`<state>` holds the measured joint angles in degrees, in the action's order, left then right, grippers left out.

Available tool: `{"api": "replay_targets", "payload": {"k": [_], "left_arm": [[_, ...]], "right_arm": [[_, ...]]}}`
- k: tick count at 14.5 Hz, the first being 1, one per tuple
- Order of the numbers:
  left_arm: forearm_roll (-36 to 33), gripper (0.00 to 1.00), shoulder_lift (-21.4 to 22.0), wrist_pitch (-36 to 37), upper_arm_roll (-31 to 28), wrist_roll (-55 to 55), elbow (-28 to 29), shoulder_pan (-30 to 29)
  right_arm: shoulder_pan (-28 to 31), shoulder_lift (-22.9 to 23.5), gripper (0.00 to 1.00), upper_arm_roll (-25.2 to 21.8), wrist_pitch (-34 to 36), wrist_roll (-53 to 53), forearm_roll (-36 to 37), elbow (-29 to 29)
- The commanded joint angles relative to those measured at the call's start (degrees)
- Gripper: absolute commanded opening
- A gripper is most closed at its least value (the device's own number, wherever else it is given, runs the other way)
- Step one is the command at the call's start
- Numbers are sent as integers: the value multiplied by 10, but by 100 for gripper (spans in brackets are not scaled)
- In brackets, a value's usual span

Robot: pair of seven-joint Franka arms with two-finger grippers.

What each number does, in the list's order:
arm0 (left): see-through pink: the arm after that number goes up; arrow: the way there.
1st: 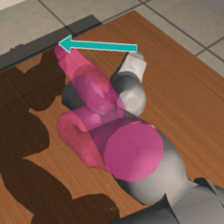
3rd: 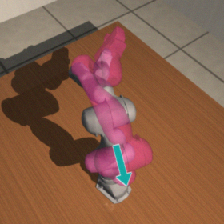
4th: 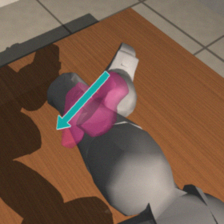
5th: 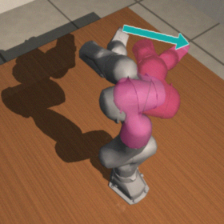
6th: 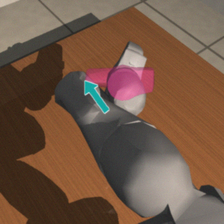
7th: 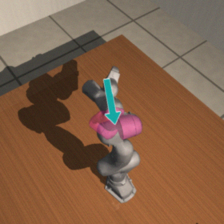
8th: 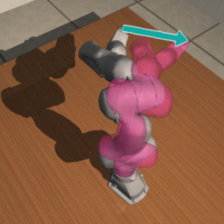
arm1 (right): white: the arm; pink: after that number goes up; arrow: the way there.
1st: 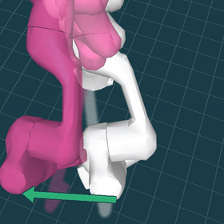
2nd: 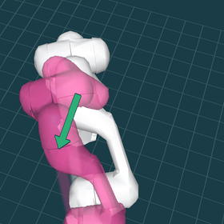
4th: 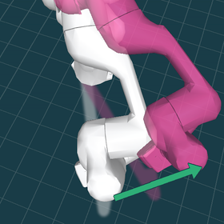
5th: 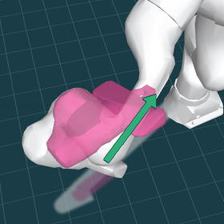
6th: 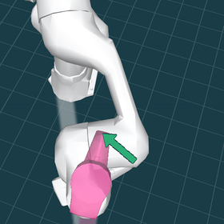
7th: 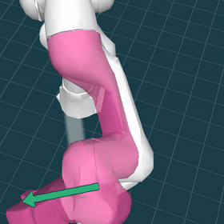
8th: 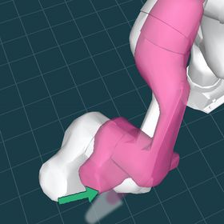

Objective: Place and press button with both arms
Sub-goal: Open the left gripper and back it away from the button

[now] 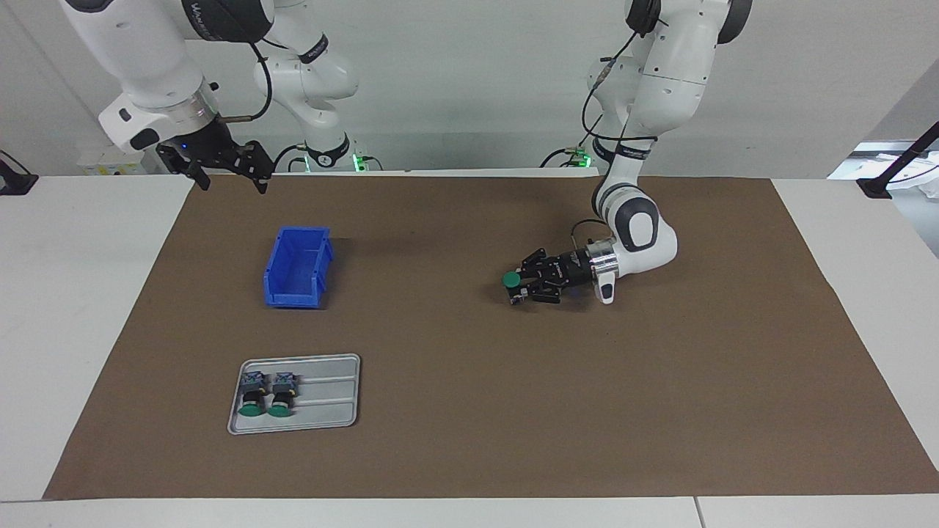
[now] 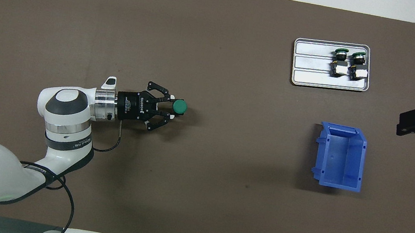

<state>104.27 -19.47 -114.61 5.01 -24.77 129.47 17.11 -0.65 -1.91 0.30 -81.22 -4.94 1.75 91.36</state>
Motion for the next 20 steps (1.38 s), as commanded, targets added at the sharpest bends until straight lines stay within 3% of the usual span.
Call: {"api": "replay_targets", "payload": {"k": [1, 11, 12, 16, 20], "left_arm": [[23, 18, 1, 8, -4, 17, 10, 12], [23, 23, 1, -4, -4, 39, 20, 20], [23, 31, 1, -4, -4, 39, 20, 20], [23, 49, 5, -13, -4, 39, 20, 20], [23, 60, 15, -42, -4, 30, 22, 24]], "right_arm": [[-1, -7, 100, -1, -2, 12, -2, 8], [1, -7, 100, -1, -2, 12, -2, 8], [1, -7, 100, -1, -2, 12, -2, 9], [1, -7, 100, -1, -1, 12, -2, 8], [1, -7, 100, -1, -2, 12, -2, 8]]}}
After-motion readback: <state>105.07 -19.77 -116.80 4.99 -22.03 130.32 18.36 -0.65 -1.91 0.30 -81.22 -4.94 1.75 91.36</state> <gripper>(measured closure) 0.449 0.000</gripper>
